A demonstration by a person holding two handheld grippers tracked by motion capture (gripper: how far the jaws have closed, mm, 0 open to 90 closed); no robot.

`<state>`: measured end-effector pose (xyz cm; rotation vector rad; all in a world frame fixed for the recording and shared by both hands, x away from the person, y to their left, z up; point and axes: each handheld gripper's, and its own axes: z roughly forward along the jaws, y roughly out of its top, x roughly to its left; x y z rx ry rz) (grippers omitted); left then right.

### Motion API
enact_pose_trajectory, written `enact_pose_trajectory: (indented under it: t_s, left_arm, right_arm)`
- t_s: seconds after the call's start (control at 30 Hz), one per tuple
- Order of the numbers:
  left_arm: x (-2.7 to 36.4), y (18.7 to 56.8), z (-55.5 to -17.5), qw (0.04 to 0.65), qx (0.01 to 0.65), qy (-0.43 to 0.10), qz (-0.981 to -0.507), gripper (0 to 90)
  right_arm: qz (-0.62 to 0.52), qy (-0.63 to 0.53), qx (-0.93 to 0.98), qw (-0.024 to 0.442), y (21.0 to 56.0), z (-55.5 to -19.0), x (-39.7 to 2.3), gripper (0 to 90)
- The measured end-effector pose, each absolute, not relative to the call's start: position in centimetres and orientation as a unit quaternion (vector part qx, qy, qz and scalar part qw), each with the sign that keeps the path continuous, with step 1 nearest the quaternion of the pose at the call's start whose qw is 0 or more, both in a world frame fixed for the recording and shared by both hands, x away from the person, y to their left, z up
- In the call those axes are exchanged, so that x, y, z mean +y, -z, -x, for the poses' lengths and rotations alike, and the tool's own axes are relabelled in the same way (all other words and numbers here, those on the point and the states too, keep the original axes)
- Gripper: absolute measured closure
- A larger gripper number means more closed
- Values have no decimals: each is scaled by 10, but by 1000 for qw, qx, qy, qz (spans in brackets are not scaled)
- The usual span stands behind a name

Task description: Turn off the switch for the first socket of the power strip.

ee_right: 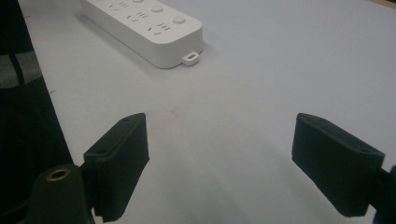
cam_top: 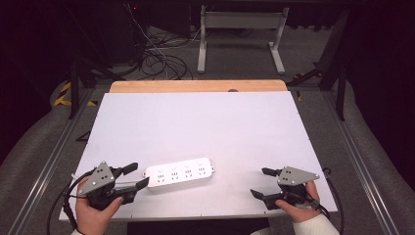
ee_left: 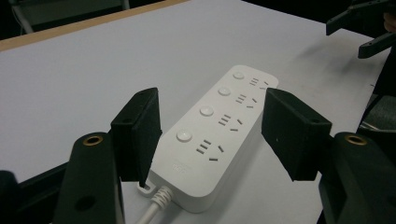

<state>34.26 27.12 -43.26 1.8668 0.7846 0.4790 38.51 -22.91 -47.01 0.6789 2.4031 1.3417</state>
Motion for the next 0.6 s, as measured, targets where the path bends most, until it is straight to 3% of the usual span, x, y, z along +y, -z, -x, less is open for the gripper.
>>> enact_pose_trajectory:
  t_s: [0.6]
  left_arm:
    - [251,422,-361,510,312,-182,-781,389]
  right_arm:
    - [-236,-468,838,151,471,-386,-230,183]
